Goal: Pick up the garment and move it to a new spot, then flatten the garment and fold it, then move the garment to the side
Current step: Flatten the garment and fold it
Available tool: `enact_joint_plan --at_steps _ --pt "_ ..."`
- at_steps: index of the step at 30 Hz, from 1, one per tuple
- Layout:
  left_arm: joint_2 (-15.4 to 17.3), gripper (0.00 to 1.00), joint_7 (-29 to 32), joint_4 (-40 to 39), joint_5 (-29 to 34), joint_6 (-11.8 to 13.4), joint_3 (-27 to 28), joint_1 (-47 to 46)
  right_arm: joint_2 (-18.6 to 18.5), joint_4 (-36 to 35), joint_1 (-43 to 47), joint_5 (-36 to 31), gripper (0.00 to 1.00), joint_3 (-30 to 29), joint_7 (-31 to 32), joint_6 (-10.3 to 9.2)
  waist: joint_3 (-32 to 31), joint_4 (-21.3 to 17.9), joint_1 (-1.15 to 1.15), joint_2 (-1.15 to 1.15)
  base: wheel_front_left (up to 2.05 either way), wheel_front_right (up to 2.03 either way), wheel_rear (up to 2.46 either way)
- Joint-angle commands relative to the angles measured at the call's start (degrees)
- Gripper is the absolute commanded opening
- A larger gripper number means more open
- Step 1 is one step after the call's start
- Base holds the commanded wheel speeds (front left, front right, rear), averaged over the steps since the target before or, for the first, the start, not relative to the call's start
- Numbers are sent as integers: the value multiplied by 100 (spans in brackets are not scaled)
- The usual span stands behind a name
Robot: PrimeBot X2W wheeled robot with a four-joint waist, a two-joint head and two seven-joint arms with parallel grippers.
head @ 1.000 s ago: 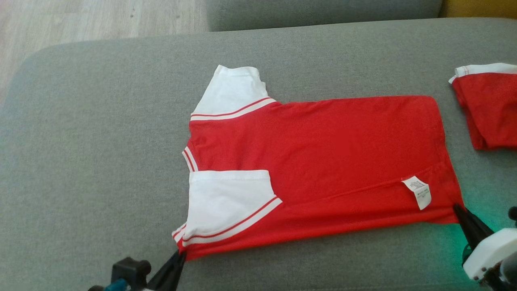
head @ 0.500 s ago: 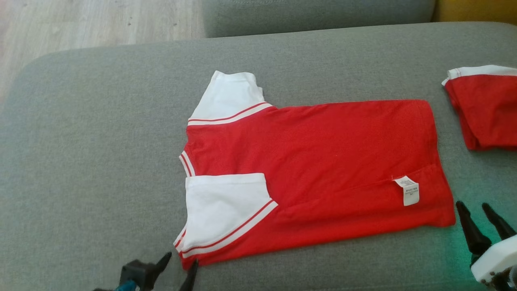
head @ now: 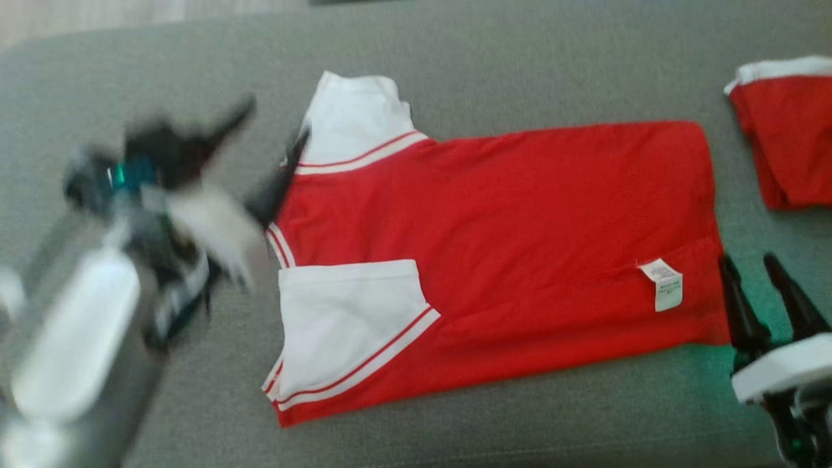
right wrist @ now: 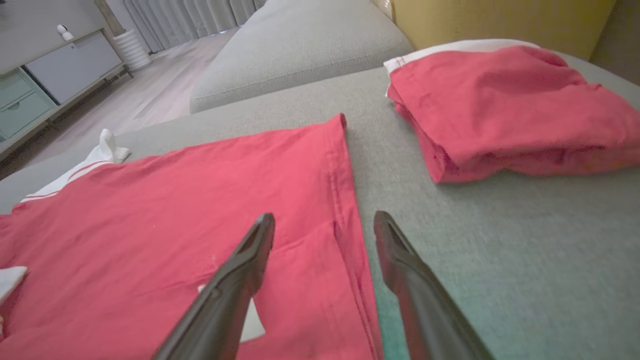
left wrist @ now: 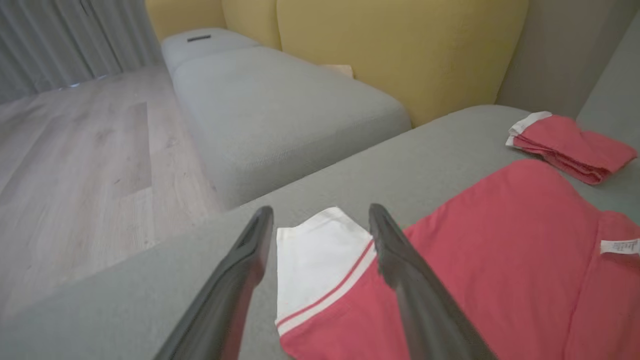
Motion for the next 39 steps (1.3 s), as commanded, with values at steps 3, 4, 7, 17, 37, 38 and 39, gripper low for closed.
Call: enact_joint_plan --at_steps 3,4,7,17,37,38,39 --pt "152 100 485 408 -256 -234 151 -1047 -100 -319 -242 -88 100 43 35 12 448 -184 0 0 0 0 0" --pt "158 100 648 643 -327 -300 78 -1364 -84 -364 -289 -99 100 41 49 12 547 -226 0 0 0 0 0" --pt "231 100 1018 1329 -546 -403 -144 -2177 -39 -484 -423 -119 100 62 73 12 852 -388 0 0 0 0 0" --pt "443 100 1307 3095 -1210 -437 -899 -3713 153 -582 -689 76 100 74 -38 12 1603 -788 0 0 0 0 0" --pt "699 100 638 4596 -1527 -438 -1968 -4438 160 -444 -928 158 100 162 -216 12 1905 -1005 0 0 0 0 0" --pt "699 100 645 4622 -1572 -438 -2024 -4462 159 -436 -934 159 100 162 -222 12 1914 -1010 0 0 0 0 0" --pt "696 100 667 4637 -1621 -438 -2093 -4479 158 -427 -940 160 100 164 -229 12 1919 -1017 0 0 0 0 0"
